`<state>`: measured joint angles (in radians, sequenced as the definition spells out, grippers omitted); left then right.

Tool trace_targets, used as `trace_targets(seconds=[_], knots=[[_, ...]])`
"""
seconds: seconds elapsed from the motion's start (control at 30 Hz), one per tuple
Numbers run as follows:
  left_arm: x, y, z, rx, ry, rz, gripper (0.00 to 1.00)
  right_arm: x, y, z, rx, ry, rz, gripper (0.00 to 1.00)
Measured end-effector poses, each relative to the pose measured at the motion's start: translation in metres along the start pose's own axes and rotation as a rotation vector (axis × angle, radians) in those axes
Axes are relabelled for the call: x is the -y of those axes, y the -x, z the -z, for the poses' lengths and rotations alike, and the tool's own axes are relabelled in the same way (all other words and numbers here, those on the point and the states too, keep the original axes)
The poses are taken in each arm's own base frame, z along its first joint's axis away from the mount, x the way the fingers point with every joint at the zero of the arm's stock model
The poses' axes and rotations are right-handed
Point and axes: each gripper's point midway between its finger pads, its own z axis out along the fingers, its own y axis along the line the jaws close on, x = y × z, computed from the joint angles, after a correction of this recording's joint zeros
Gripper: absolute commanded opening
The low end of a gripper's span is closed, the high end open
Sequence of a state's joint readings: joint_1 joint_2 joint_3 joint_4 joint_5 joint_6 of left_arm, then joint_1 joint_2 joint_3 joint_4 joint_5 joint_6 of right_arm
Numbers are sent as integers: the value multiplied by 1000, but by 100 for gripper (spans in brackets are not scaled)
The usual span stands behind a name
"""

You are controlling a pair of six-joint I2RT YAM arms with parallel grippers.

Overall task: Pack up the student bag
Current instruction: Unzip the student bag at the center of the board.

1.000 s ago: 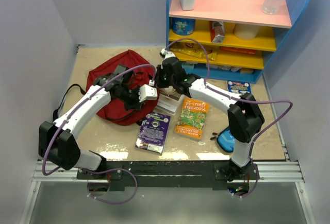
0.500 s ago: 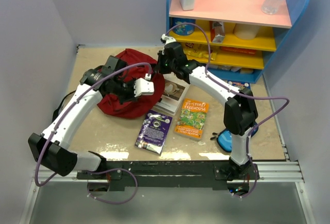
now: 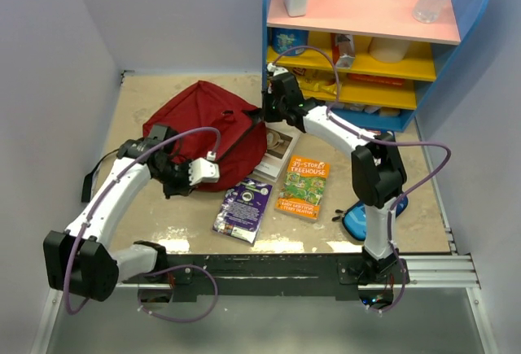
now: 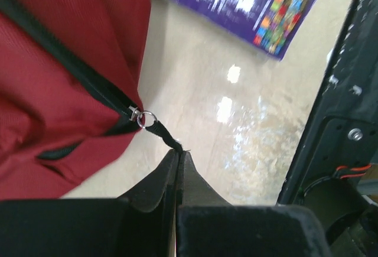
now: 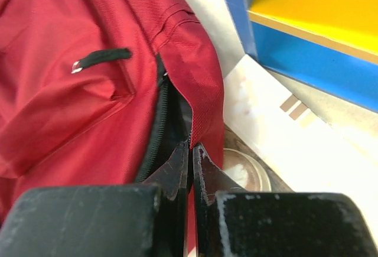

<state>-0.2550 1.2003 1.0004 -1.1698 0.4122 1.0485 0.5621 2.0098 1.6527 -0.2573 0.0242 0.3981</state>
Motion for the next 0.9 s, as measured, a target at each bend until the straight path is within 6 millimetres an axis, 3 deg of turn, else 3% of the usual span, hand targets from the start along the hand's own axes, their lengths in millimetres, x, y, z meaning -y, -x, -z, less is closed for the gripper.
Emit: trace_targets(seconds=[0.37,0.43,0.57,0.63,0.67,0.7,0.83,0.9], knots=[[-5,-50,1,-73,98,8,0,14,-28,-9,-40,6,-3,0],[-7,-53,-1,-82,104,15,0,15,-36,-11,-52,14,-3,7],[-10,-51,-6,-70,70,52,1,20,-43,-9,-58,16,-8,7],[-16,-48,-8,-64,46,75,48,24,-42,-2,-49,14,-12,7],[-18,-47,-9,-64,40,78,92,25,-40,2,-40,15,-15,7],[-19,-48,-11,-66,34,88,100,25,-36,7,-29,16,-17,7],[-13,-47,-12,-59,13,130,100,21,-16,23,22,39,-23,7],[-15,-37,-7,-22,6,149,100,19,-9,27,43,51,-27,6]])
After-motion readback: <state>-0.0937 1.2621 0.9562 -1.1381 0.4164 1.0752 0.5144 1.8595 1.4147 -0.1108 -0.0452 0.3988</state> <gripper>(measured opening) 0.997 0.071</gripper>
